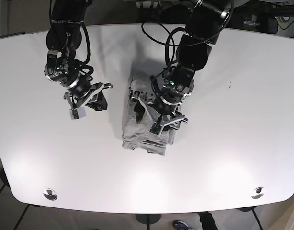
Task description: Fold the T-shirt properly
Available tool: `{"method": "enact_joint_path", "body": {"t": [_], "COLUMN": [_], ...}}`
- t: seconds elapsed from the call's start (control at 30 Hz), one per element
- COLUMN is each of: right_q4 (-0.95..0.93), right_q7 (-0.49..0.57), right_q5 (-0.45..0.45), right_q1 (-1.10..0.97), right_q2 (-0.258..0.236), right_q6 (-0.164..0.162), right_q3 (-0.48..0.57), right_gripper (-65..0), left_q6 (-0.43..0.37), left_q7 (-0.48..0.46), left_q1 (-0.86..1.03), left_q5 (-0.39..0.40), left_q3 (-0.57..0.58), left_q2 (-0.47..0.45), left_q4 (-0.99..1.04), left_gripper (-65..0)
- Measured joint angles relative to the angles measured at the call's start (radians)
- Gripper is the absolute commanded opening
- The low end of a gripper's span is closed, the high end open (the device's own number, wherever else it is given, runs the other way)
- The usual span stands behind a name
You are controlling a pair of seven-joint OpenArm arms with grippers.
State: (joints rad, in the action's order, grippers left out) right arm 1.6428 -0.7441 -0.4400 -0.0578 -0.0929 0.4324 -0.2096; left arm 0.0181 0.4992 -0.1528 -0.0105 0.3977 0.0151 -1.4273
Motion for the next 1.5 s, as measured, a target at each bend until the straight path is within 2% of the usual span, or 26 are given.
{"method": "enact_joint_path", "body": {"t": [0.07,0.13,0.2,0.27,0.3,0.4,0.53,0.67,0.77,0.83,0.9,0.97,1.0,1.07,1.1,1.17,1.27,1.3,1.33,1.43,1.5], "right_q4": [0.000,0.000,0.014,0.037,0.047,0.051,0.051,0.052,0.053,0.062,0.088,0.097,0.097,0.097,0.098,0.135,0.177,0.201,0.212,0.216,0.216], "right_q7": [-0.001,0.000,-0.002,0.000,0.000,0.000,-0.001,-0.001,0.000,-0.001,-0.001,0.000,0.000,-0.001,-0.001,0.001,-0.001,0.000,0.000,-0.001,0.000], "right_q5": [0.002,0.010,0.006,0.003,0.003,0.003,0.004,0.004,0.002,-0.020,-0.082,-0.108,-0.108,-0.114,-0.115,-0.108,-0.107,-0.109,-0.111,-0.106,-0.114], "right_q1": [-0.001,0.000,-0.001,0.000,0.000,-0.001,-0.001,-0.001,0.000,-0.002,-0.006,-0.006,-0.009,-0.018,-0.020,-0.035,-0.062,-0.076,-0.084,-0.090,-0.088], "right_q2": [-0.007,-0.003,0.003,-0.002,-0.002,0.000,-0.002,-0.001,0.002,0.001,-0.039,-0.058,-0.057,-0.054,-0.053,-0.055,-0.055,-0.055,-0.064,-0.091,-0.111], "right_q6": [0.000,0.000,0.005,0.003,0.002,0.003,0.003,0.004,0.005,0.005,0.004,-0.004,-0.005,-0.003,-0.003,-0.006,-0.006,-0.006,-0.005,-0.010,0.002], "right_q3": [-0.006,-0.005,0.002,-0.003,-0.003,-0.003,-0.003,-0.003,0.002,0.000,0.001,-0.005,-0.005,0.001,0.002,-0.001,0.001,0.002,0.007,0.047,0.066], "right_gripper": [-58.0,-58.0,-58.0,-58.0,-58.0,-58.0,-58.0,-58.0,-58.2,-58.0,-58.2,-58.2,-58.2,-58.2,-58.2,-58.0,-58.0,-57.9,-57.9,-57.9,-57.7], "left_q6": [0.001,0.036,0.127,0.230,0.292,0.389,0.464,0.607,0.667,0.679,0.674,0.663,0.663,0.668,0.679,0.680,0.689,0.686,0.684,0.690,0.690], "left_q7": [-0.022,-0.095,-0.150,-0.206,-0.221,-0.229,-0.197,-0.184,-0.306,-0.392,-0.503,-0.524,-0.531,-0.530,-0.530,-0.462,-0.313,-0.243,-0.212,-0.090,-0.023], "left_q1": [0.003,-0.005,-0.024,-0.027,-0.030,-0.038,-0.040,-0.027,-0.019,-0.019,-0.010,0.016,0.029,0.084,0.125,0.199,0.284,0.312,0.314,0.314,0.311], "left_q5": [0.003,0.026,0.057,0.093,0.103,0.130,0.112,0.081,0.072,0.067,0.038,0.003,0.005,0.075,0.142,0.241,0.305,0.311,0.310,0.217,0.130], "left_q3": [-0.001,-0.006,-0.016,-0.119,-0.194,-0.315,-0.473,-0.606,-0.634,-0.634,-0.634,-0.636,-0.636,-0.635,-0.634,-0.642,-0.747,-0.808,-0.848,-0.907,-0.911], "left_q2": [0.004,-0.013,-0.061,-0.107,-0.147,-0.265,-0.466,-0.639,-0.751,-0.814,-0.897,-0.942,-0.950,-0.951,-0.949,-0.949,-0.933,-0.913,-0.879,-0.712,-0.579], "left_q4": [0.095,0.167,0.209,0.254,0.277,0.335,0.438,0.571,0.742,0.866,1.011,1.048,1.041,0.949,0.865,0.679,0.435,0.320,0.245,-0.017,-0.183], "left_gripper": [-20.8,-21.0,-21.0,-21.0,-21.0,-21.1,-21.1,-21.1,-21.1,-21.1,-21.1,-21.1,-21.1,-21.1,-21.1,-21.1,-21.1,-21.1,-21.1,-21.1,-21.1]}}
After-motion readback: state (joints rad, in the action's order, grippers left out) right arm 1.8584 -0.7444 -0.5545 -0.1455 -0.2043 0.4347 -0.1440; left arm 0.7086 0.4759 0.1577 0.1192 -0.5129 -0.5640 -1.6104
